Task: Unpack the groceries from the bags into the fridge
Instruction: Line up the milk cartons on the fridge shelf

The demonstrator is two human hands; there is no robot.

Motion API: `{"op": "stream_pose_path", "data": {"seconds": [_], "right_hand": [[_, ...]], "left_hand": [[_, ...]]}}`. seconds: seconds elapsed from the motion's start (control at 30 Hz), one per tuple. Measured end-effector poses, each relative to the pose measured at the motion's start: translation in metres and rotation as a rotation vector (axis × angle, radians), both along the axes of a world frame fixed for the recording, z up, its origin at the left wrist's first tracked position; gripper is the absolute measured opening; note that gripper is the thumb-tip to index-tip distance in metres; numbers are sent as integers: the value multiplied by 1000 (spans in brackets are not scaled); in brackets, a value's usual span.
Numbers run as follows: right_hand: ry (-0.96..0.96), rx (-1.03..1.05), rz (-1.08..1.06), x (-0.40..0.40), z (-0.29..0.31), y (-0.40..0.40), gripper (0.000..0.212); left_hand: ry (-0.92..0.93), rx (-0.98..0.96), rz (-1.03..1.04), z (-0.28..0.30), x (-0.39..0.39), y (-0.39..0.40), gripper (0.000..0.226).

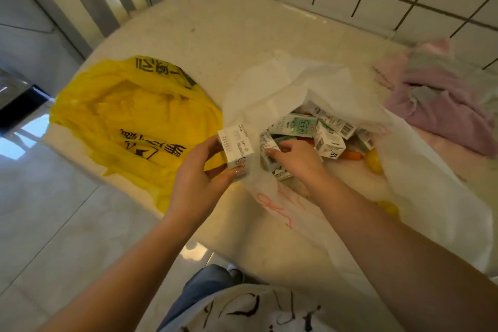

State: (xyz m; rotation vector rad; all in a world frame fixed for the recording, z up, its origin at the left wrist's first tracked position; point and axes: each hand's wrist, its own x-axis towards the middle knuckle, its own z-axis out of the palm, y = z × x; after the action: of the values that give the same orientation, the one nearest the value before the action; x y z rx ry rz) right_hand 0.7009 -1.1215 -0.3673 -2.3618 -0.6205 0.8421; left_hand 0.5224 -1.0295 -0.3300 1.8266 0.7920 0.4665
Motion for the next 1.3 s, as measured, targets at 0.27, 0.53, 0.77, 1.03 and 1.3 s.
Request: {"op": "stream_pose_path", "data": {"seconds": [0.27, 0.53, 0.77, 1.03, 1.3], "right_hand": [[-1, -78, 42, -2, -4, 14, 34], [17, -245, 71, -2, -1, 28, 63], [172, -126, -98, -3, 1, 31, 56], [298, -217, -168, 4, 4, 26, 72], [507, -13, -340, 0, 17, -30, 28]], "left_hand": [[7, -7, -66, -10, -6, 18, 60], [5, -32, -141, -19, -14, 27, 60], [-1, -54, -166, -24, -20, 30, 59], [-27, -58, -155, -23, -24, 27, 60], [-35, -44, -102, -19, -30, 10, 60]]}}
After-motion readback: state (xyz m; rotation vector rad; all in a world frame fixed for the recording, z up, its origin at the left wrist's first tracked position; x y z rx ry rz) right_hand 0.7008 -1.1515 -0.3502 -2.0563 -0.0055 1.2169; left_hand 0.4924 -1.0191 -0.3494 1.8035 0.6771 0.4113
